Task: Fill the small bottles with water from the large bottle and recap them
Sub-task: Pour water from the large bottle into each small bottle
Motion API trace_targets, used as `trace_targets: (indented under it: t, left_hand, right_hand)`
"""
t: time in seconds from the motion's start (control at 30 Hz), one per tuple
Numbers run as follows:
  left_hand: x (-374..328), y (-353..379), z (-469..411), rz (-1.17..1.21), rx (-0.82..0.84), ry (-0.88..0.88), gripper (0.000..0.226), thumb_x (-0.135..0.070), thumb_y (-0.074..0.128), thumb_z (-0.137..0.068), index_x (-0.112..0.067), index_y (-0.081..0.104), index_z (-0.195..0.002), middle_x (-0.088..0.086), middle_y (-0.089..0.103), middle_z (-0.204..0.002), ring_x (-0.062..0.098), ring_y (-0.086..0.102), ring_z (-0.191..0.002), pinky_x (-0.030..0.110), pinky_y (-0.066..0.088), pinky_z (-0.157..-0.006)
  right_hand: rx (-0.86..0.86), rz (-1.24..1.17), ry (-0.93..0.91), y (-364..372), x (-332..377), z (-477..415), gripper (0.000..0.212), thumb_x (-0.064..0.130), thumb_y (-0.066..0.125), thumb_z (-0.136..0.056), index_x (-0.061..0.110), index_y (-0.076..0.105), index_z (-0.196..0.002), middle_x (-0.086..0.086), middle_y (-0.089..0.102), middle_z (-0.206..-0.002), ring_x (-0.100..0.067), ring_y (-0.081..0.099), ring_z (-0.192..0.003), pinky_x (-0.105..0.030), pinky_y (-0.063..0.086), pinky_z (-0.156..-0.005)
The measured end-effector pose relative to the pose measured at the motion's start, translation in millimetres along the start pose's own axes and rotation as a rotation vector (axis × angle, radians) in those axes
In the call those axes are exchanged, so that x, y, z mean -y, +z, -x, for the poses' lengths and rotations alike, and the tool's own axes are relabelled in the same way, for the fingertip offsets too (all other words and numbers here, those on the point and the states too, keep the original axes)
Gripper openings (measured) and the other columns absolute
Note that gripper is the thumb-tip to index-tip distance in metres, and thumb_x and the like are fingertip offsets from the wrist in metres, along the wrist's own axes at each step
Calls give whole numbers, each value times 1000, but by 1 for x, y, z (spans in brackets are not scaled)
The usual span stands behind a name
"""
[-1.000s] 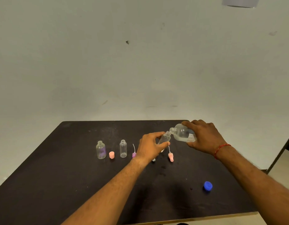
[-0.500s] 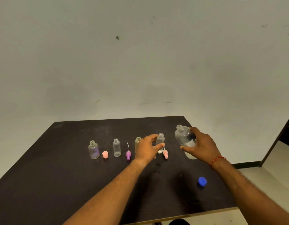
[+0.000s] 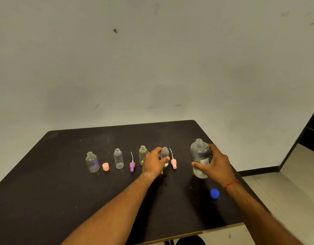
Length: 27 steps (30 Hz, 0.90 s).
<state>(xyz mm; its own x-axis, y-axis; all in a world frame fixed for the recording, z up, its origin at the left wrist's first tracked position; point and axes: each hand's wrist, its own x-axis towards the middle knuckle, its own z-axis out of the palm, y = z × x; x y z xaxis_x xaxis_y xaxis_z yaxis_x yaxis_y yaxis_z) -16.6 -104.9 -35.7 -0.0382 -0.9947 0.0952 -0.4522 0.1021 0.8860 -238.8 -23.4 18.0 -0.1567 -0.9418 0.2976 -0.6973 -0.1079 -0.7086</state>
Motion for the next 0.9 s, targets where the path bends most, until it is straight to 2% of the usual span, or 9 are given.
trace_targets:
  t: [0.13,0.37,0.43,0.53,0.6,0.67,0.73,0.83,0.9]
  left_hand:
    - [1,2,-5,-6,-9,-4,30,-23,73,-90,-24,62,-118,-2,69,-118,20,71,-63,30,53,-42]
    - [6,2,-8,10,-14,0,43,-25,73,-90,-23,58,-131,-2,67,-127,17,73,-73,33,55,-42]
    - [4,1,-5,28,-18,-7,50,-25,75,-89,-24,57,-135,-3,66,-129,19,73,-67,36,57,-44]
    - [-1,0,1,13,-42,7,59,-26,77,-88,-25,53,-141,-6,62,-132,20,70,-56,30,55,-43]
    - [-5,-3,8,14,-98,52,58,-31,75,-88,-24,53,-142,-9,59,-130,17,73,-73,29,57,-48]
    - [-8,-9,16,-20,-206,127,47,-38,72,-90,-24,61,-134,-10,65,-127,11,69,-104,33,62,-74]
    - [-8,-21,27,-48,-352,186,31,-39,70,-92,-23,71,-118,-10,72,-114,2,66,-104,26,58,-88]
    - [-4,-39,38,38,-497,223,11,-31,70,-93,-22,74,-96,-11,73,-87,2,69,-82,31,60,-75]
    - [0,-50,41,85,-552,222,6,-27,71,-93,-21,70,-91,-11,69,-82,5,66,-78,32,57,-70]
  right_hand:
    - [-10,-9,-1,1,-1,0,77,35,88,-66,24,47,-130,0,60,-128,-17,57,-110,-33,47,-95]
    - [-11,-12,-5,6,-1,2,77,34,88,-65,23,47,-130,-1,60,-128,-19,58,-112,-39,49,-99]
    - [-3,-11,2,7,-2,3,78,33,88,-65,23,47,-130,0,60,-128,-20,58,-112,-39,49,-100]
    - [-1,-9,4,8,-3,2,78,34,89,-64,24,47,-130,0,60,-128,-19,58,-112,-37,49,-98]
    - [-1,-6,0,9,-3,2,79,35,89,-64,24,47,-130,0,60,-128,-19,58,-112,-36,49,-98]
    - [-7,1,-9,9,-2,0,79,37,88,-64,24,47,-130,0,60,-128,-19,59,-112,-38,50,-98]
    - [-10,5,-24,10,0,-1,79,37,88,-64,24,47,-130,0,61,-128,-19,59,-111,-37,50,-97]
    - [-13,-6,-51,11,4,-2,79,37,89,-63,25,48,-129,1,62,-126,-18,59,-110,-34,50,-95]
    - [-6,-11,-61,13,8,-1,78,38,89,-64,25,48,-129,1,62,-126,-18,59,-109,-36,51,-96]
